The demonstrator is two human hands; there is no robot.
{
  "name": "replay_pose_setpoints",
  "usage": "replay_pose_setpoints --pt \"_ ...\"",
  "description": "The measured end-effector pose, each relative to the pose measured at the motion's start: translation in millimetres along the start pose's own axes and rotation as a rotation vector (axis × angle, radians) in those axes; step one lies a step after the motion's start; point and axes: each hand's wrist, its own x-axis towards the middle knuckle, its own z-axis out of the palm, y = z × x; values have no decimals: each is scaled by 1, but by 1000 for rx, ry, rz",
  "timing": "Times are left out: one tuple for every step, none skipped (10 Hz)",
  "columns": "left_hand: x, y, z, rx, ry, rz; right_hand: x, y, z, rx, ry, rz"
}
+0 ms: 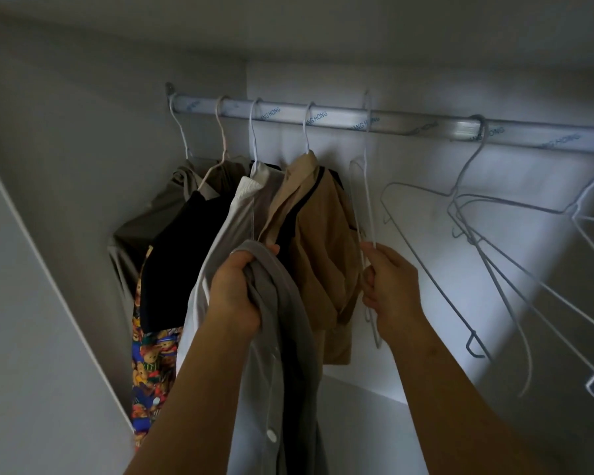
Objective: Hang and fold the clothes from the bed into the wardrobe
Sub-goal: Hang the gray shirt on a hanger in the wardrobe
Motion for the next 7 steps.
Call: replay_pose_setpoints --pt "0 -4 -3 18 -49 -36 -13 0 -4 65 7 -13" --pt "-4 -6 -10 61 -111 -97 -27 -5 -7 89 58 -16" --pt "-16 -1 -16 87 -133 -158 -34 -21 -1 71 100 -29" --pt "-27 8 -21 43 -153 -226 -41 -39 7 33 106 -76" --pt "-39 20 -29 85 -162 -246 -64 -34 17 43 119 -49" --pt "-51 25 -35 121 -179 -210 -94 -12 20 -19 147 -22" --pt "-65 26 -37 158 -190 -230 -126 7 17 -47 179 4"
